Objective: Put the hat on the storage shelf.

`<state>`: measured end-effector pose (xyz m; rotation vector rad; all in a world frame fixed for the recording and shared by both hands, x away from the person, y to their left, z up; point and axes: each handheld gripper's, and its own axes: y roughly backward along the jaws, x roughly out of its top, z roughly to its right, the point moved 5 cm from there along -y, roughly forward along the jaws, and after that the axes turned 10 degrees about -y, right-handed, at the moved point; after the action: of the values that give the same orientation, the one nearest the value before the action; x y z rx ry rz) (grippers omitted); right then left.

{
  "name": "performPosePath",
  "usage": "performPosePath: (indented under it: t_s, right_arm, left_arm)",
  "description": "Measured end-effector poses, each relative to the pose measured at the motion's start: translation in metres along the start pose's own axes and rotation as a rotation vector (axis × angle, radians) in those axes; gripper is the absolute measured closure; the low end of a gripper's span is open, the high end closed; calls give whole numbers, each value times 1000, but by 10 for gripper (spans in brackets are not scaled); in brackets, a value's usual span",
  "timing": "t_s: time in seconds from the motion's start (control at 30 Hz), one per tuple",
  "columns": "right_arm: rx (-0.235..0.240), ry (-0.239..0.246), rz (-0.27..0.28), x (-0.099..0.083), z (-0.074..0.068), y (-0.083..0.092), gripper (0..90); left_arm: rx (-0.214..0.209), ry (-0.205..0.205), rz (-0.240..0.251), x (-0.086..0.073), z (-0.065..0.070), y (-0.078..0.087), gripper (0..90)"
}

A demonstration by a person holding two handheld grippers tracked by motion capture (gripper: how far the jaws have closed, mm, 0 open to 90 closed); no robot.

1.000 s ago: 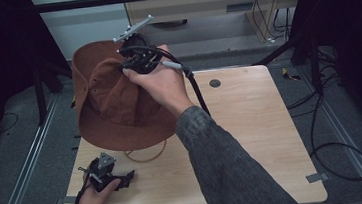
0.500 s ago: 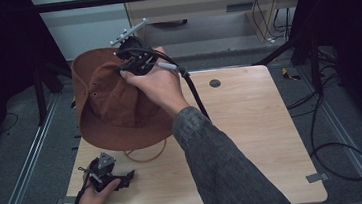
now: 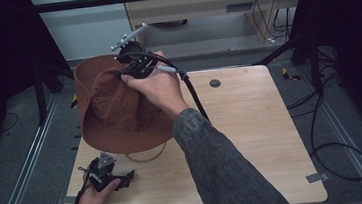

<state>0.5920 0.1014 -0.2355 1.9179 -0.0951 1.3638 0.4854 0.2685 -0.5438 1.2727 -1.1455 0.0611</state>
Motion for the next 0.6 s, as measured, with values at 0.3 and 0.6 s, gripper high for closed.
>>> performPosePath:
  t_s: [0.3, 0.6]
  right_arm:
    - [5, 0, -17, -5, 0, -6, 887]
    - [10, 1, -25, -8, 0, -11, 885]
  left_arm:
    - [0, -3, -2, 0, 0, 0, 0]
    - [3, 3, 3, 0, 0, 0, 0]
